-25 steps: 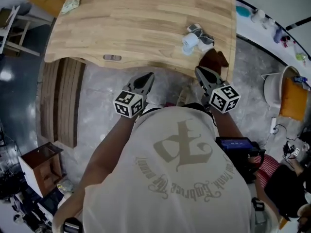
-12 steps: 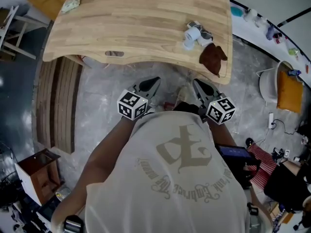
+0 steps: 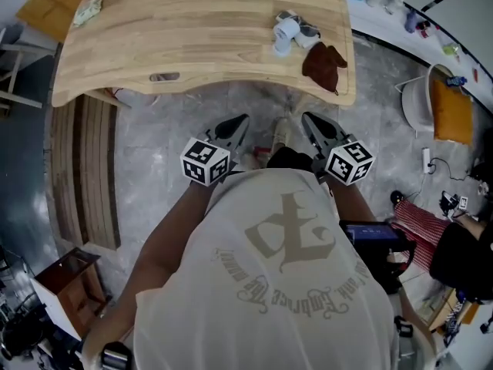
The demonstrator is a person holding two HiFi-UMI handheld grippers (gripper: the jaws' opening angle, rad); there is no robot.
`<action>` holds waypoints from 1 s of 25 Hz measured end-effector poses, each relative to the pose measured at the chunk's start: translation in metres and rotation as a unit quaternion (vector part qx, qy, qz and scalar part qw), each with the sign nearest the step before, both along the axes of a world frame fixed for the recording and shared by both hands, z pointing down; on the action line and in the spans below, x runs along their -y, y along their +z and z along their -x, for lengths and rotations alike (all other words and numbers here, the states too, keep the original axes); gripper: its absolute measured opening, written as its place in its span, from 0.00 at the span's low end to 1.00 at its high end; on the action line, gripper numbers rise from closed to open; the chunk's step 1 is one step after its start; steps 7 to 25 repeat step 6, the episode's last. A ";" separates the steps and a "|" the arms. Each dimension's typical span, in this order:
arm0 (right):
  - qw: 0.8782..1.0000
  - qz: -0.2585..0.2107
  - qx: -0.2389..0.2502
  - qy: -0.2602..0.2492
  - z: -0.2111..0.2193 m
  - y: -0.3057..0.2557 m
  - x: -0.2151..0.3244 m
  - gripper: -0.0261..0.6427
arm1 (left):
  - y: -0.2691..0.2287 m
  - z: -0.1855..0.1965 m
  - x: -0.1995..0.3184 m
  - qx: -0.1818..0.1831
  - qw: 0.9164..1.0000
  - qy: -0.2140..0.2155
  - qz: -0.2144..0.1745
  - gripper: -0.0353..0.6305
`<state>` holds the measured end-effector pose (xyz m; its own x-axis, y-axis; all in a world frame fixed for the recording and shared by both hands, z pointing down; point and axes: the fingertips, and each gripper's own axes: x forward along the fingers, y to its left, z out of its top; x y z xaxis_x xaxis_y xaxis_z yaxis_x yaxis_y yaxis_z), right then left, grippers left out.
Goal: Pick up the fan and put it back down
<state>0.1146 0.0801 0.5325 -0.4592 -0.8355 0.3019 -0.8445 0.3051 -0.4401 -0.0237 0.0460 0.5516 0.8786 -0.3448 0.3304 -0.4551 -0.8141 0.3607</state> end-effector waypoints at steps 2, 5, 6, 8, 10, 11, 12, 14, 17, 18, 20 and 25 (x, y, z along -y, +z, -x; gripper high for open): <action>1.000 0.001 -0.004 -0.006 0.005 0.001 -0.001 0.06 | -0.001 0.002 0.000 -0.002 1.000 -0.003 0.000 0.07; 1.000 -0.001 -0.008 -0.016 0.012 0.000 0.001 0.06 | -0.002 0.005 0.001 -0.003 1.000 -0.005 -0.001 0.07; 1.000 -0.003 -0.009 -0.018 0.014 -0.001 0.002 0.06 | -0.002 0.006 0.001 -0.002 1.000 -0.005 -0.002 0.07; 1.000 -0.003 -0.009 -0.018 0.014 -0.001 0.002 0.06 | -0.002 0.006 0.001 -0.002 1.000 -0.005 -0.002 0.07; 1.000 -0.003 -0.009 -0.018 0.014 -0.001 0.002 0.06 | -0.002 0.006 0.001 -0.002 1.000 -0.005 -0.002 0.07; 1.000 -0.003 -0.009 -0.018 0.014 -0.001 0.002 0.06 | -0.002 0.006 0.001 -0.002 1.000 -0.005 -0.002 0.07; 1.000 -0.003 -0.009 -0.018 0.014 -0.001 0.002 0.06 | -0.002 0.006 0.001 -0.002 1.000 -0.005 -0.002 0.07; 1.000 -0.003 -0.009 -0.018 0.014 -0.001 0.002 0.06 | -0.002 0.006 0.001 -0.002 1.000 -0.005 -0.002 0.07; 1.000 -0.003 -0.009 -0.018 0.014 -0.001 0.002 0.06 | -0.002 0.006 0.001 -0.002 1.000 -0.005 -0.002 0.07; 1.000 -0.003 -0.009 -0.018 0.014 -0.001 0.002 0.06 | -0.002 0.006 0.001 -0.002 1.000 -0.005 -0.002 0.07; 1.000 -0.003 -0.009 -0.018 0.014 -0.001 0.002 0.06 | -0.002 0.006 0.001 -0.002 1.000 -0.005 -0.002 0.07; 1.000 -0.003 -0.009 -0.018 0.014 -0.001 0.002 0.06 | -0.002 0.006 0.001 -0.002 1.000 -0.005 -0.002 0.07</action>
